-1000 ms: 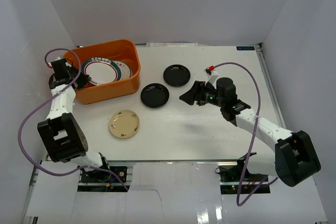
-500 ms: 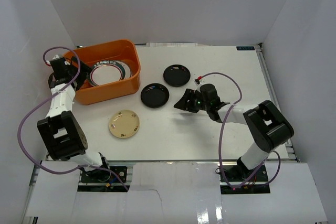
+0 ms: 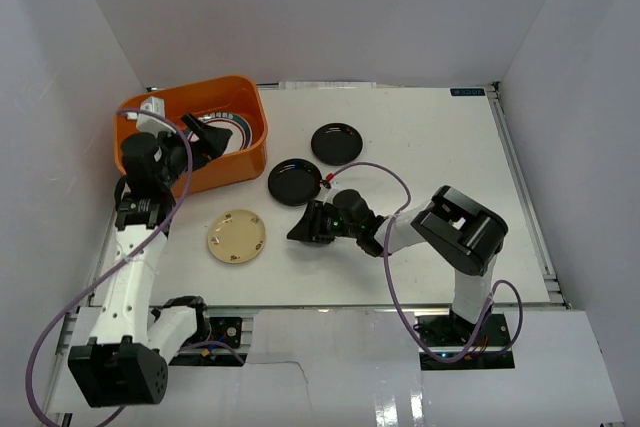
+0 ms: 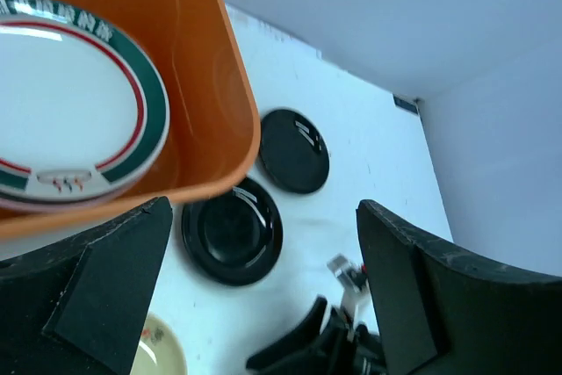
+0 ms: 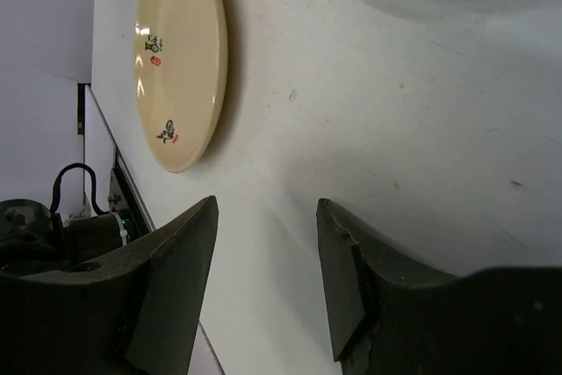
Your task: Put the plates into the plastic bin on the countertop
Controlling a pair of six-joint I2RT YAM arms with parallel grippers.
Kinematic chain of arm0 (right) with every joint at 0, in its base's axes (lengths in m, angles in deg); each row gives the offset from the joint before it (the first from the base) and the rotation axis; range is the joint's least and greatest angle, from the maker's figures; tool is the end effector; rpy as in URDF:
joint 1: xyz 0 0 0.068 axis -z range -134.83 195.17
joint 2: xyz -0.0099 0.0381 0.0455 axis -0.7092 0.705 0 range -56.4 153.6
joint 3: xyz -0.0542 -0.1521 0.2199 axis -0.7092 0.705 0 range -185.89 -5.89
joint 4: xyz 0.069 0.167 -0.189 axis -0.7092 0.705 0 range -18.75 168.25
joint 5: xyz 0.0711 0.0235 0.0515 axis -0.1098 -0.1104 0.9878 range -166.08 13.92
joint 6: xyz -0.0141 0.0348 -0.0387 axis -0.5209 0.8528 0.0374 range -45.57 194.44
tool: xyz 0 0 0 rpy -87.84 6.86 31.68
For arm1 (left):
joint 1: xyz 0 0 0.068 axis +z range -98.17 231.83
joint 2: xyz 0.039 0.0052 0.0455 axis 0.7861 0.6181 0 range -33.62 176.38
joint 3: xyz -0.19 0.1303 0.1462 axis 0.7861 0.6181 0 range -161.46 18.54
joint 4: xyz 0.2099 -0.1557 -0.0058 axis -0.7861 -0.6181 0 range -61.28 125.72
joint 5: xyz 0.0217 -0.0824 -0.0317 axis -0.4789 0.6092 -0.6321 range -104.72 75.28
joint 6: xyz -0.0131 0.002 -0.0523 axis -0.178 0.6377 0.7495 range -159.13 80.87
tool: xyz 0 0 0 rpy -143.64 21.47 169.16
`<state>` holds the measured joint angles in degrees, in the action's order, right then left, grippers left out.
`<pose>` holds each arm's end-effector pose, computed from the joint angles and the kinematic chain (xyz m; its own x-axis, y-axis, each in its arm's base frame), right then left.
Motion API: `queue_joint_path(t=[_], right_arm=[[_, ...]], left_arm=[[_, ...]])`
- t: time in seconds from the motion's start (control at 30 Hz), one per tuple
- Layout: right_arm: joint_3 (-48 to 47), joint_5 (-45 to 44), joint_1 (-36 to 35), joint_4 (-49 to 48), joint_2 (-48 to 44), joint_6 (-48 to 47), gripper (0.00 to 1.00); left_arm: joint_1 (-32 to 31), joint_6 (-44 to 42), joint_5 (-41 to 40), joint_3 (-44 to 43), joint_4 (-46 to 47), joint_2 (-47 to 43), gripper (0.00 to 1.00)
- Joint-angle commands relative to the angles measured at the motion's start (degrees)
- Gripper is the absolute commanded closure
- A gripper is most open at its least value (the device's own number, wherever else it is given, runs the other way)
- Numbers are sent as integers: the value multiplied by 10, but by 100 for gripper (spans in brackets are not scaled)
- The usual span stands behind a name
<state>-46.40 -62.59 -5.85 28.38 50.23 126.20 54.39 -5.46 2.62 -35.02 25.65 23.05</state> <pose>0.2133 0.2769 0.1238 -0.8533 0.1597 -0.4963 -0.3563 0.5165 0.7787 0.2282 -0.0005 0.3561 -0.3266 -0.5443 -0.7727 0.0796 0.7988 -0.5964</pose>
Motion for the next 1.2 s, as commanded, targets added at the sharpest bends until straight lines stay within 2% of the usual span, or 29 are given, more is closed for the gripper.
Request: queue_joint_path(t=[0.0, 0.2, 0.3, 0.5, 0.63, 0.77, 0.87, 0.9, 0.97, 1.0, 1.03, 1.17], right_arm=[[-32, -33, -15, -32, 27, 25, 45], [-91, -69, -42, 38, 50, 4, 45], [-69, -131, -43, 56, 29, 15, 46], [-28, -171, 25, 65, 4, 39, 39], [-36, -199, 53, 67, 19, 51, 39], [-83, -197, 79, 66, 75, 74, 42], [-113, -196, 88, 63, 104, 89, 48], [-120, -196, 91, 60, 111, 91, 61], [-134, -190, 97, 60, 126, 96, 71], [-130, -189, 99, 57, 127, 100, 84], [-121, -192, 100, 50, 116, 105, 90], [-31, -195, 100, 10, 38, 95, 92]], left_arm=[[-8, -13, 71, 64, -19, -53, 4], [-73, -24, 117, 133, -52, -124, 9], [-96, -38, 125, 145, -67, -147, 10], [-142, -57, 104, 173, -79, -157, 14], [-164, -53, 79, 186, -53, -140, 16], [-188, -47, 61, 177, -25, -106, 18], [-198, -66, 39, 169, -31, -96, 18], [-200, -68, 33, 170, -33, -96, 19], [-201, -66, 27, 176, -34, -95, 19], [-201, -65, 27, 178, -34, -94, 19], [-201, -66, 24, 179, -35, -95, 19], [-201, -53, 9, 180, -34, -92, 20]])
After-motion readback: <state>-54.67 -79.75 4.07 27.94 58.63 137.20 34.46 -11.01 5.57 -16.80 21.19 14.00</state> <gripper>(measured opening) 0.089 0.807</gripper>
